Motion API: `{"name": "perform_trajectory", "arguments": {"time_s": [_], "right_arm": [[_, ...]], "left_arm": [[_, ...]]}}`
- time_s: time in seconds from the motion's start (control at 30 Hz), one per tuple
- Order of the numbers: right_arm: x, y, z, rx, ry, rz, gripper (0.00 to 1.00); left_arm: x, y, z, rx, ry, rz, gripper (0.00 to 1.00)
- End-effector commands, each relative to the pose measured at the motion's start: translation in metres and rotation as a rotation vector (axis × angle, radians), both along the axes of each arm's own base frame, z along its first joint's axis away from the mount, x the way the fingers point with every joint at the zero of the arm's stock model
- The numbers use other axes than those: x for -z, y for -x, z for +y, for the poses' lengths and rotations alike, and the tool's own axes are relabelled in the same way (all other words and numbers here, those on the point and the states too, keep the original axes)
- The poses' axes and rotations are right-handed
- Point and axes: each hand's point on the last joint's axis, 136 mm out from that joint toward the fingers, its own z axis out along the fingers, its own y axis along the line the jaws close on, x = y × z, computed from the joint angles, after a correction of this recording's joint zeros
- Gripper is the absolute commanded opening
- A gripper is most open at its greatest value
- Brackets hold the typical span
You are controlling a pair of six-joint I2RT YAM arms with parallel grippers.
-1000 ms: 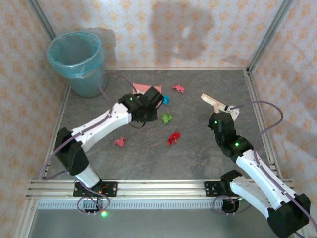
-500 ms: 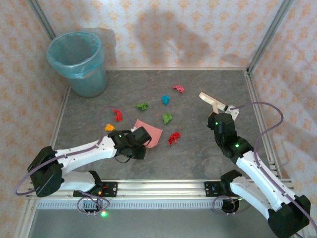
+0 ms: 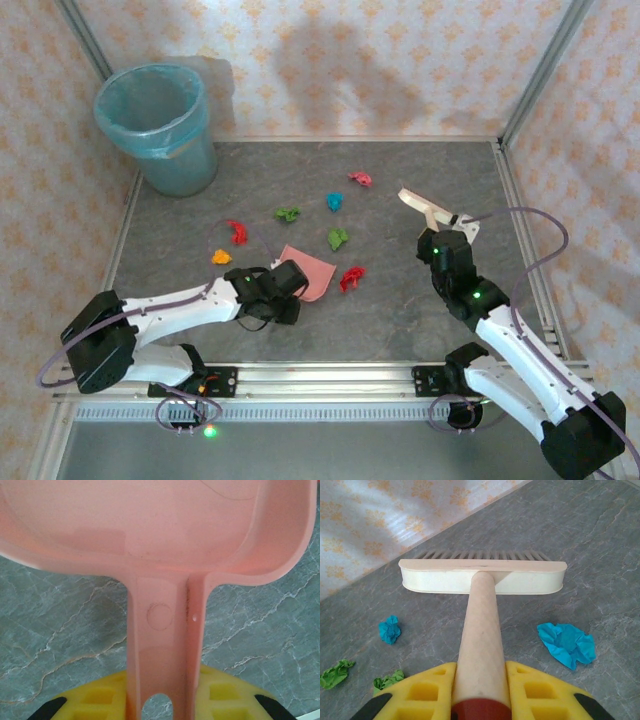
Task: Sweep away the paper scraps from the table
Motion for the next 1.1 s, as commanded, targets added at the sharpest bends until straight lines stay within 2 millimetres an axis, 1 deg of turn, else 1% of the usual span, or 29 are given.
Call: {"name": "perform_trajectory", "arguments": {"time_s": [0.0,0.07,0.13,0.2,0.3,0.4,0.43,0.47,0.63,0.8,0.93,1.07], "right_arm": [[-0.012,-0.004,-0.001,0.021,-0.012,-0.062,0.00],[-0.012,-0.004,-0.001,0.020,-0.013,-0.063,0.00],[-0.012,-0.004,-0.001,0.021,-0.012,-0.063,0.00],[-0.011,-0.004,-0.003,0.026,-0.007,-0.063,0.00],[-0.010,-0.003,-0.005,0.036,0.001,-0.063,0.00],[-0.011,-0.003,-0.005,0.036,0.001,-0.065,0.00],[-0.012,-0.003,-0.005,0.037,0.001,-0.067,0.00],[-0.012,-0.003,-0.005,0.037,-0.001,-0.068,0.00],[-0.011,-0.003,-0.006,0.042,0.000,-0.070,0.00],[-0.011,-0.003,-0.005,0.037,-0.005,-0.073,0.00],[-0.011,-0.003,-0.004,0.030,-0.010,-0.072,0.00],[-0.012,-0.003,-0.003,0.026,-0.015,-0.073,0.00]], "left_arm": [[0.005,-0.002,0.001,0.012,-0.021,-0.008,0.13],[0.007,-0.002,0.003,0.005,-0.033,-0.008,0.13],[0.007,-0.003,0.002,0.005,-0.033,-0.012,0.16],[0.007,-0.004,0.000,0.014,-0.026,-0.015,0.24],[0.003,-0.005,-0.001,0.032,-0.022,-0.026,0.44],[-0.003,-0.007,0.001,0.034,-0.012,-0.060,0.70],[-0.005,-0.007,0.001,0.035,-0.003,-0.070,0.74],[-0.007,-0.008,0.001,0.035,0.008,-0.082,0.77],[-0.019,-0.008,0.003,0.051,0.045,-0.180,0.81],[-0.036,-0.006,0.015,0.047,0.033,-0.346,0.83],[-0.036,0.000,0.018,0.024,0.046,-0.438,0.83],[-0.030,0.007,0.013,0.030,0.020,-0.512,0.81]]}}
